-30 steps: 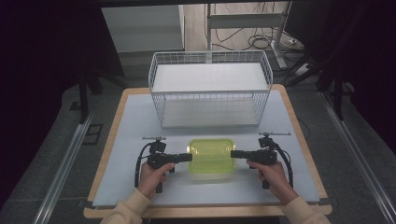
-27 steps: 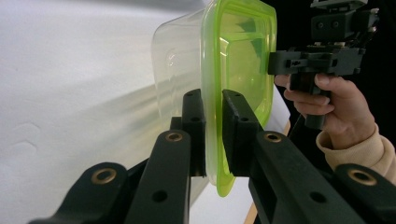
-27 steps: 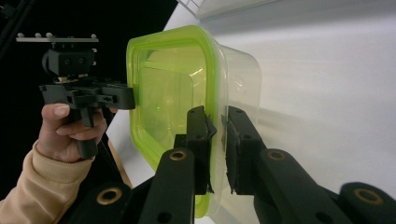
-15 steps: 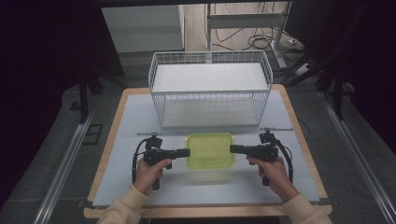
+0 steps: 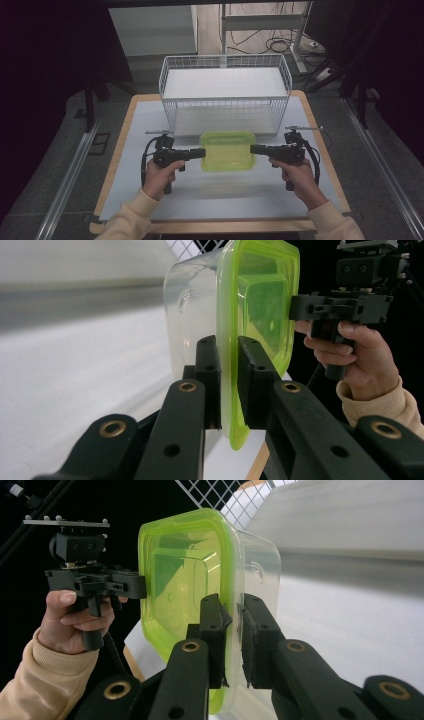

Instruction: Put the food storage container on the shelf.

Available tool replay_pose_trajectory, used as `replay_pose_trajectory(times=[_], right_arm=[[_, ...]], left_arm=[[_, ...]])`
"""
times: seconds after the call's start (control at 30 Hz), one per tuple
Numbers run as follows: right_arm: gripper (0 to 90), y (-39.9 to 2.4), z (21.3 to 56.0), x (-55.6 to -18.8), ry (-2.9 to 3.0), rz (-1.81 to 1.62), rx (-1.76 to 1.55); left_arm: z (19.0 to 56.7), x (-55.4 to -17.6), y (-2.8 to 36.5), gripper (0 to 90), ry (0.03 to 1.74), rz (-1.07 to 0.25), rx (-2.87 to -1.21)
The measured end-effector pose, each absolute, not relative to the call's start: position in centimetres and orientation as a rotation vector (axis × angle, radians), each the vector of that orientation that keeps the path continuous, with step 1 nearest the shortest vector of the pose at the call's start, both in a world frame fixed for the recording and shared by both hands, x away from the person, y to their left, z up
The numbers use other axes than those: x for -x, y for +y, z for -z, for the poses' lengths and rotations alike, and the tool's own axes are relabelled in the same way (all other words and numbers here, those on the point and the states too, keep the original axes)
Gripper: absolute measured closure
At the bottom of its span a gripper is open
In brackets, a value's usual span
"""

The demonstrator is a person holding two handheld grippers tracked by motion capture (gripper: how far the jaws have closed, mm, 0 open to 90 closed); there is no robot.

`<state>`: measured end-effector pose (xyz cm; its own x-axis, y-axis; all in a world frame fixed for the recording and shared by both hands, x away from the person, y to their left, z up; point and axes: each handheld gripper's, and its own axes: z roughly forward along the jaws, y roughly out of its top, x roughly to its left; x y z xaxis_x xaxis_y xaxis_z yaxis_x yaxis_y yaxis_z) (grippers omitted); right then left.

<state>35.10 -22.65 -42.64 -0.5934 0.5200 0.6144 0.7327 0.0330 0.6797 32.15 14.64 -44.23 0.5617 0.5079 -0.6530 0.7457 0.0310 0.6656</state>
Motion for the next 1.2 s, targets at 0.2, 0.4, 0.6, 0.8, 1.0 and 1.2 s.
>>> replay_pose_trajectory(times=[0.2,0.4,0.6,0.8,1.0,1.2], right_arm=[[80.9,-22.5,41.0,-35.3,-2.125,1.615,1.287],[80.9,-22.2,39.5,-35.7,-2.146,1.618,1.292],[80.9,-21.9,38.1,-36.2,-2.176,1.623,1.285],[81.0,-21.8,37.2,-36.8,-2.170,1.640,1.281],[81.0,-21.8,36.6,-37.3,-2.163,1.653,1.282],[81.0,-21.8,35.4,-37.7,-2.175,1.666,1.281]], left_arm=[[42.7,-32.5,14.8,81.4,1.066,0.239,-1.620],[41.8,-33.0,14.9,81.5,1.067,0.240,-1.611],[40.9,-33.5,15.1,81.6,1.063,0.236,-1.599],[39.8,-34.0,15.1,81.6,1.064,0.224,-1.601],[38.8,-34.5,15.1,81.6,1.063,0.214,-1.613],[37.6,-35.0,15.0,81.6,1.056,0.201,-1.608]])
